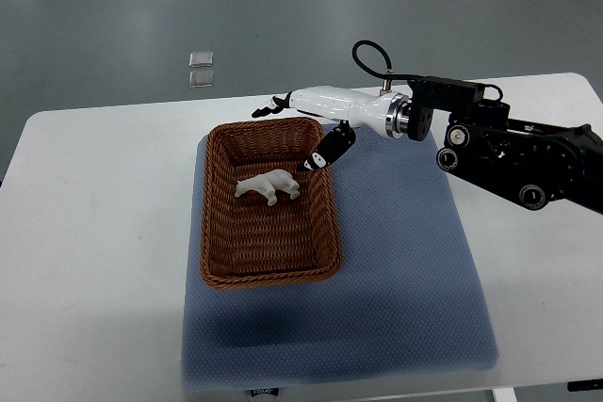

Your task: Place white bear in brown basket with right hand

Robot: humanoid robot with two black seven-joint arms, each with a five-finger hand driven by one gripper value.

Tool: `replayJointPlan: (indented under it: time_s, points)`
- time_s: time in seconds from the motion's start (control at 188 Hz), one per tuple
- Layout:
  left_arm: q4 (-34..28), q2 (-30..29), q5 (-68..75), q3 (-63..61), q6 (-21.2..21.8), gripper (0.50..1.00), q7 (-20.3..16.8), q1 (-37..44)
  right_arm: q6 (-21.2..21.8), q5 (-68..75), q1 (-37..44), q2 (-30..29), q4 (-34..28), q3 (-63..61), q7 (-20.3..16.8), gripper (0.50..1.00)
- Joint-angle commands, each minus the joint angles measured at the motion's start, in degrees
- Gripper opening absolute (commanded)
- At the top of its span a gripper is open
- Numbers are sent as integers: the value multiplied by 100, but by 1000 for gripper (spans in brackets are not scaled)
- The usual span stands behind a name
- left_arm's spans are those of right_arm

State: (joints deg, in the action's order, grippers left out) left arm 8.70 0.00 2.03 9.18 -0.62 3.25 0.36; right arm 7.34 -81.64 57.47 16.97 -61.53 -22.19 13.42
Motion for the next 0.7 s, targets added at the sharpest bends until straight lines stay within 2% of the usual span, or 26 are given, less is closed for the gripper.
replayJointPlan:
  time_s: [0.0, 0.154, 0.271, 0.468, 0.697]
  points:
    - [0, 0, -1, 4, 0, 1000, 0, -1, -31, 34, -280, 87, 115, -435, -6, 885]
    - [0, 0, 8, 5, 0, 1000, 0, -1, -93, 623, -798, 113, 405, -1367, -6, 887]
    - [0, 0, 8, -4, 0, 1000, 0, -1, -312, 1562, -1194, 113, 660, -1895, -15, 887]
    - [0, 0, -1, 5, 0, 1000, 0, -1, -734, 3487, -1405, 113, 1169, -2018, -23, 893]
    - [0, 0, -1, -4, 0, 1000, 0, -1, -857, 5246, -1519, 8, 1591, -2027, -23, 893]
